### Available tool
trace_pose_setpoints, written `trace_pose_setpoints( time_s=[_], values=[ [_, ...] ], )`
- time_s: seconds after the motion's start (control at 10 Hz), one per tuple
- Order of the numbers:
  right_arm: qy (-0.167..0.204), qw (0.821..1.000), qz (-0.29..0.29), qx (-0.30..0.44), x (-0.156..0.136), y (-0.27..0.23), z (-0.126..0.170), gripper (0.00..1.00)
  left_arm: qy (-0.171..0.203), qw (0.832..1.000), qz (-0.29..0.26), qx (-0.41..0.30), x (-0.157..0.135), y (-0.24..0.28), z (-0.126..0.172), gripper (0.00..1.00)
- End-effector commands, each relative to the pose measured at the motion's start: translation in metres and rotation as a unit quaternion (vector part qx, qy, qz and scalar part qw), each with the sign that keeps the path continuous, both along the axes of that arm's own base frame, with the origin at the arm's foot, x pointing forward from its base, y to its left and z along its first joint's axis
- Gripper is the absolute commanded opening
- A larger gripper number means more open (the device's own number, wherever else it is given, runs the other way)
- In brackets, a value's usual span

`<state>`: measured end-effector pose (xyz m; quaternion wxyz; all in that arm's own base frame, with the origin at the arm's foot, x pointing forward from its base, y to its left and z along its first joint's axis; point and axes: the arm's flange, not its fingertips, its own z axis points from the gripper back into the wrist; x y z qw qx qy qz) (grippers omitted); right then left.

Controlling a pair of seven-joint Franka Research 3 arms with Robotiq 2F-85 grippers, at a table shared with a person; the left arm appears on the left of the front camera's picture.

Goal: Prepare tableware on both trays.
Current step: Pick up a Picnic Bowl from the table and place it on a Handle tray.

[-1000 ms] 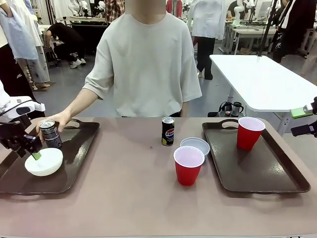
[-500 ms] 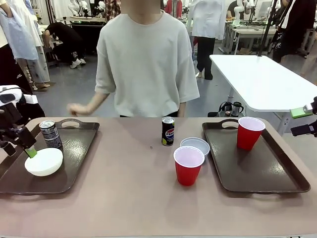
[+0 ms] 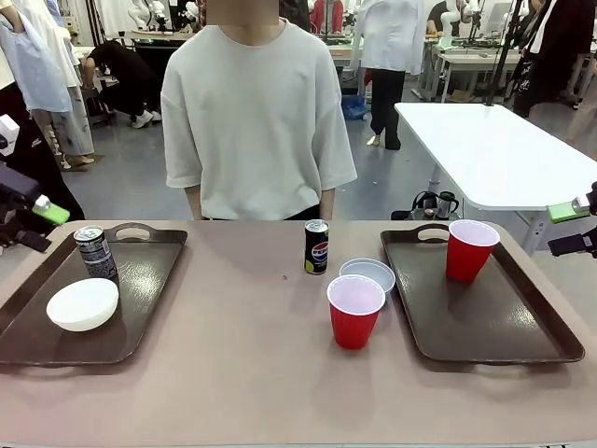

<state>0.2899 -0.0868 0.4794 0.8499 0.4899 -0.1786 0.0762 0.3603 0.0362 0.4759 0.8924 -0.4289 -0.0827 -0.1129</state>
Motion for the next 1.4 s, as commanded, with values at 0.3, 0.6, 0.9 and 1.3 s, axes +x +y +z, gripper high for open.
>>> trace_pose_setpoints(
  time_s=[0.3, 0.6, 0.9, 1.3],
  values=[
    [-0.013, 1.000, 0.002, 0.014, 0.002, 0.000, -0.002, 1.00, 0.048, 0.996, 0.024, -0.073, 0.013, -0.001, -0.021, 1.00],
    [-0.013, 1.000, 0.002, 0.014, 0.002, 0.000, -0.002, 1.00, 0.048, 0.996, 0.024, -0.073, 0.013, -0.001, -0.021, 1.00],
    [-0.013, 1.000, 0.002, 0.014, 0.002, 0.000, -0.002, 1.00, 0.048, 0.996, 0.024, -0.073, 0.013, -0.001, -0.021, 1.00],
    [-0.010, 0.986, -0.027, -0.163, -0.004, 0.034, 0.028, 1.00, 0.048, 0.996, 0.024, -0.073, 0.013, -0.001, -0.021, 1.00]
  ],
)
